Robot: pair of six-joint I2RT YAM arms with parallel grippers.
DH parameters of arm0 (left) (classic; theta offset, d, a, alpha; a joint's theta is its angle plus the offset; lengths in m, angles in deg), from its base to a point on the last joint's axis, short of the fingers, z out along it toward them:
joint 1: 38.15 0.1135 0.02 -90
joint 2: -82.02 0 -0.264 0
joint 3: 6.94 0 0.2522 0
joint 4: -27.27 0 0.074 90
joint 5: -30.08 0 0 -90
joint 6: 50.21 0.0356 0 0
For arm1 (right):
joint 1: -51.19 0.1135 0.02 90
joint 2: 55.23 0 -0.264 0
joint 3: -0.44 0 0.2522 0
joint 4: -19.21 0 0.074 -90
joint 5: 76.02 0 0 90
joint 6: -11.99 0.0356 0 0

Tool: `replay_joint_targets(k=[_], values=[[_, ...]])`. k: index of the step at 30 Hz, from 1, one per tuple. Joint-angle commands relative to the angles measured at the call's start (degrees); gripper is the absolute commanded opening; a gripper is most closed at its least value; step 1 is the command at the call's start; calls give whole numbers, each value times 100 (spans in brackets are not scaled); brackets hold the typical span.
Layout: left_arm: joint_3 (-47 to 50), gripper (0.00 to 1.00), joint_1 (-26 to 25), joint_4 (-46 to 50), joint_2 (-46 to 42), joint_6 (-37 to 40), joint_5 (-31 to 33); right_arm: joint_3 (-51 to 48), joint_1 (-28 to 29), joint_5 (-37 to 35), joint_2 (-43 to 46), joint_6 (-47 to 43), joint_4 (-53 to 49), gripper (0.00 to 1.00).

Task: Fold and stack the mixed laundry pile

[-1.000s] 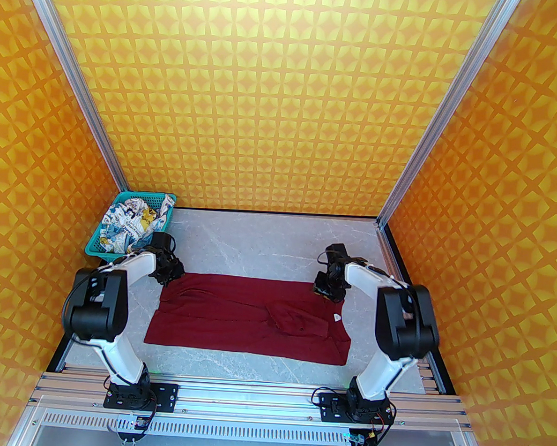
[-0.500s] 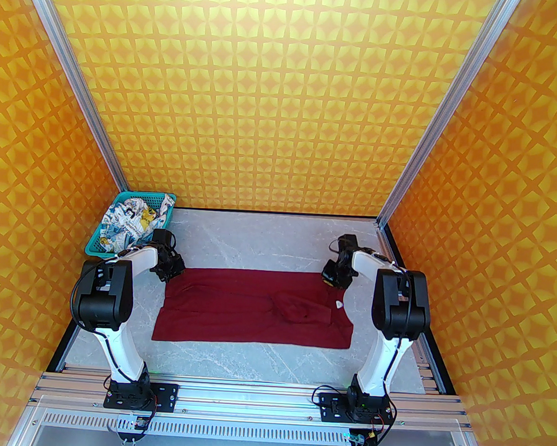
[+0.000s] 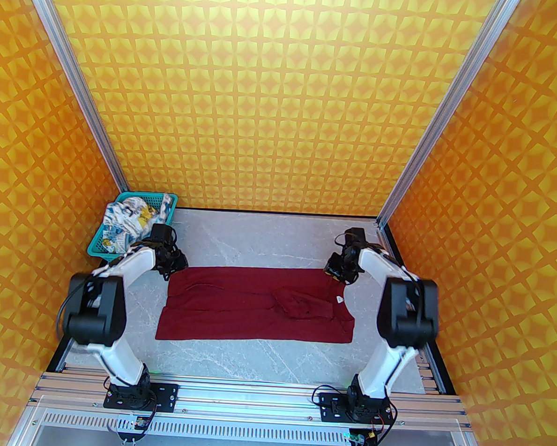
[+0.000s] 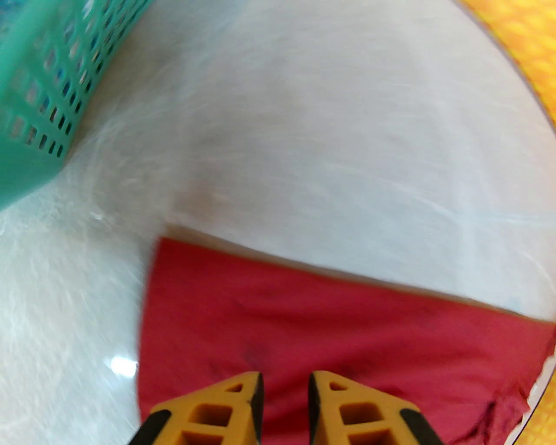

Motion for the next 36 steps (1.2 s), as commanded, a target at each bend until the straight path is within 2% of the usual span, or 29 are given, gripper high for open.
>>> replay_joint_targets(k=[1, 5, 11, 18, 24, 30, 36], values=[[116, 21, -317, 88, 221, 196, 52, -480, 505, 251, 212, -8, 108, 27], [-201, 18, -635, 66, 690, 206, 55, -748, 793, 431, 196, 82, 372, 27], [-150, 13, -746, -126, 1184, 61, 148, -845, 802, 361, 163, 8, 392, 27], [588, 12, -827, -173, 729, 35, 238, -874, 795, 233, 140, -91, 296, 28], [856, 23, -836, -58, 305, 224, 319, -848, 782, 26, 136, -158, 217, 28], [805, 32, -871, -103, 255, 264, 341, -880, 780, 4, 155, -140, 259, 28], [582, 31, -872, -98, 723, 282, 620, -716, 638, -156, -176, -135, 232, 28]])
